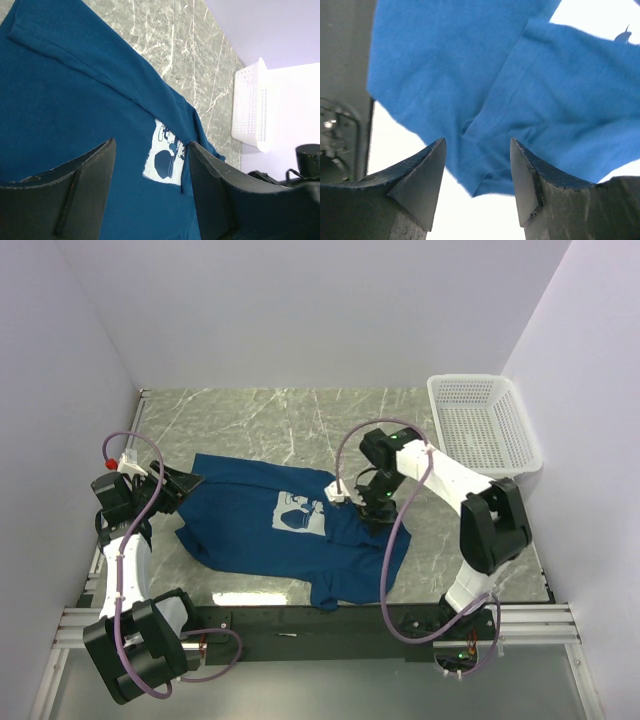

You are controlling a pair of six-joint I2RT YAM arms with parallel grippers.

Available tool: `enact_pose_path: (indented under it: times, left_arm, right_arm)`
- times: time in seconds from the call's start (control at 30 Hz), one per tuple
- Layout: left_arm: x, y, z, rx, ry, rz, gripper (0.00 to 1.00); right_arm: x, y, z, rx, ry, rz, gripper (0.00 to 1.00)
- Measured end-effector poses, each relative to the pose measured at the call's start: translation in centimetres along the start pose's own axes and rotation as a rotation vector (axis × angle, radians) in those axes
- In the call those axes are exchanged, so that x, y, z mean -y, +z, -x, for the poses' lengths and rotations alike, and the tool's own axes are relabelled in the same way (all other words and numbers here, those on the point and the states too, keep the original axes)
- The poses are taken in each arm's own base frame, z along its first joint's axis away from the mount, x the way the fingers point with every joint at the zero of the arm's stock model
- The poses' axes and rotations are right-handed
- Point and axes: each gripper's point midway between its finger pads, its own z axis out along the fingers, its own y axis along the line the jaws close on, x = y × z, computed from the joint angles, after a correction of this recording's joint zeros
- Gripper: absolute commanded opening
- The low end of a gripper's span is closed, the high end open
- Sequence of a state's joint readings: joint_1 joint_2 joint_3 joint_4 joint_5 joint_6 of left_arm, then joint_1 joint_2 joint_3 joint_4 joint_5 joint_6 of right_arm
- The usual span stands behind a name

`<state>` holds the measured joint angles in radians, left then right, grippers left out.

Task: Fold and stack the t-shirts
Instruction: Fold the tshirt

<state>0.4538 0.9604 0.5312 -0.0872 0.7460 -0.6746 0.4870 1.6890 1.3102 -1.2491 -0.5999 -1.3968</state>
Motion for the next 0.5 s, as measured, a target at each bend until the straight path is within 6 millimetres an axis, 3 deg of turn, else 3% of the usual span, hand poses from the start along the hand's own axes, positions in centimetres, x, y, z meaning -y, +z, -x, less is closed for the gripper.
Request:
enact_pose_path:
  times: [0.1,0.23,0.5]
  left_arm:
    - [0.0,0.0,0.0,0.0,0.0,0.0,0.65]
    - [0.0,0.0,0.0,0.0,0.0,-0.001,0.65]
    - [0.0,0.0,0.0,-0.001,0.001,-0.003,0.65]
  right_arm:
    - [1.1,1.1,0.1,-0.021,-0.015,0.02,0.62]
    - [2.4,2.2,-1.1,-0.066,0.004,0.031,0.62]
    - [2.9,2.3,-2.5,-0.131,0.015,0.025,0.59]
